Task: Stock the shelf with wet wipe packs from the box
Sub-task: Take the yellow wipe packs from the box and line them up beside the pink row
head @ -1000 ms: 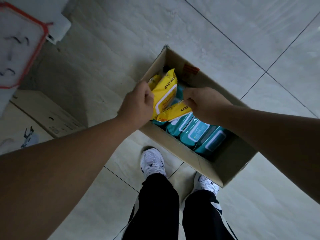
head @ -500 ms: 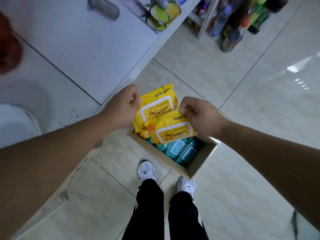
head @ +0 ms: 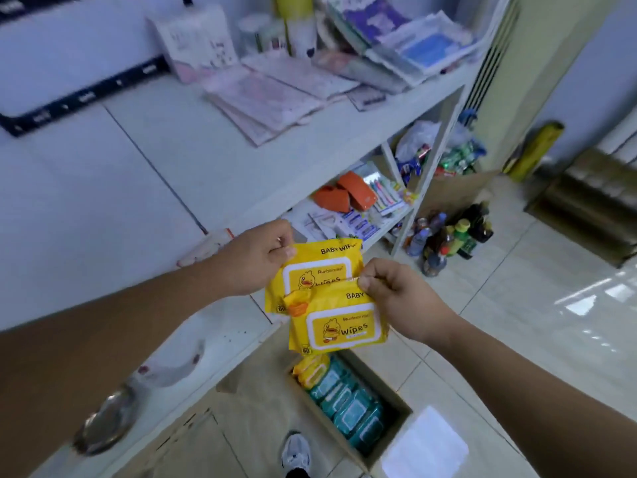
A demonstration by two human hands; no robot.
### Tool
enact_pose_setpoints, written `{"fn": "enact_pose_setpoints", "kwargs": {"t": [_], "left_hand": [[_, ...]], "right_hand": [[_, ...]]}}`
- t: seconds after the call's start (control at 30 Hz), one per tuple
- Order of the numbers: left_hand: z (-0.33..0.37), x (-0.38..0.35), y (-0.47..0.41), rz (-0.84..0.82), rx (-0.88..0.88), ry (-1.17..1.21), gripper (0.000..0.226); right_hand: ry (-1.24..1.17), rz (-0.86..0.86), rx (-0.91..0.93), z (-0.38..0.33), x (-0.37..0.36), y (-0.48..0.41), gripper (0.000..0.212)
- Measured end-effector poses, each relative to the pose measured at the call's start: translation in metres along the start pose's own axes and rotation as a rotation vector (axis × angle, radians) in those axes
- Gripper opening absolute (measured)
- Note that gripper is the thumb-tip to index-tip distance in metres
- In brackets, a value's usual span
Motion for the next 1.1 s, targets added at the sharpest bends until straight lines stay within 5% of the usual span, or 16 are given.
{"fn": "enact_pose_setpoints", "kwargs": {"t": [0.47,0.73,1.1], "left_hand": [[0.064,0.227,0.191,0.431,0.149,-0.120,0.019],[-0.005,0.282,0.303,0.563,0.219,-0.103,0.021],[-0.134,0.350,0.385,0.508,0.302,-0.085,0.017]], "right_hand": [[0.017,-0.203,0.386,-0.249,-0.065,0.067,0.022],[0.091,-0.314,0.440,-0.323,-0.183,0.081,0.022],[0.083,-0.419,0.372,-0.375,-0.349,0.053,0.021]]}}
Point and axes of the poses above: each hand's wrist, its own y-axis away from the middle knuckle, its own x-axis out of the back of the hand, z = x × y, the point moved 4 cm from there along -y, towards the middle knuckle, and after that the axes turned 13 degrees about -x, right-handed, at the moved point
